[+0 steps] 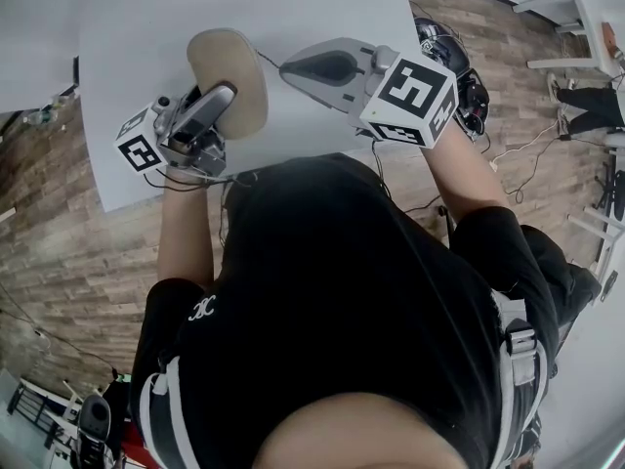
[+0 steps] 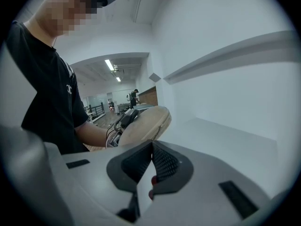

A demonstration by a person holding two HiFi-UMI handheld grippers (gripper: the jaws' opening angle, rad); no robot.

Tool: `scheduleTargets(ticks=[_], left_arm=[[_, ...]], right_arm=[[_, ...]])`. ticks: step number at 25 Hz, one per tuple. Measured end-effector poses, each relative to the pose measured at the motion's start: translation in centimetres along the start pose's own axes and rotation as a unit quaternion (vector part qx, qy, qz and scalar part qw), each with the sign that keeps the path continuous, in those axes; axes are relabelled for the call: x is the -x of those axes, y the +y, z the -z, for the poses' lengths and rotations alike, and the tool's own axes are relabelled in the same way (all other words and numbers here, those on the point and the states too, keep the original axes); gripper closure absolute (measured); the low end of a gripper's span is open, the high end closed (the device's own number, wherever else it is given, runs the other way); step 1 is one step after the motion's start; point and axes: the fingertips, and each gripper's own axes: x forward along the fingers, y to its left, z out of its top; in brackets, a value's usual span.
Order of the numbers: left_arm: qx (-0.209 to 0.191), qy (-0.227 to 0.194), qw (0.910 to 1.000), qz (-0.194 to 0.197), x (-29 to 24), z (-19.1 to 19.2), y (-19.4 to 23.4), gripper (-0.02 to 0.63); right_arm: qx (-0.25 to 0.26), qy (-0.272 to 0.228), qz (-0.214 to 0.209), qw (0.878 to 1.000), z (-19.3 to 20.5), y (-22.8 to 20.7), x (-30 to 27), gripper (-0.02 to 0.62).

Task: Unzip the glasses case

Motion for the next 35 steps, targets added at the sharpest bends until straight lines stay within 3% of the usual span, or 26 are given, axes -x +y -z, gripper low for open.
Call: scheduleTargets(ticks=[11,21,26,35], left_arm=[[0.069,-0.038,0.9968,-0.016,-0.1,-0.8,3.3,0.310],[0.075,-0.044,0.9953,-0.042,-0.7,-1.0,4.8,0.310],[0.079,-0.068,0.9928,-0.060,-0.2,-1.8,5.7,0.310],[0.105,-0.102,0.9868,-0.069,0.2,-2.2,6.8,0.310]], right_arm=[[0.003,0.036,0.008,0.999,1.5,-1.2,-1.3,0.577],[-0.013,0.053,0.006,0.999,2.7,-2.5,-1.7,0.577],[-0.007,0.077,-0.011,0.997,4.4,-1.2,-2.4,0.577],[-0.015,0.077,-0.013,0.997,4.9,-1.0,-2.7,0.577]])
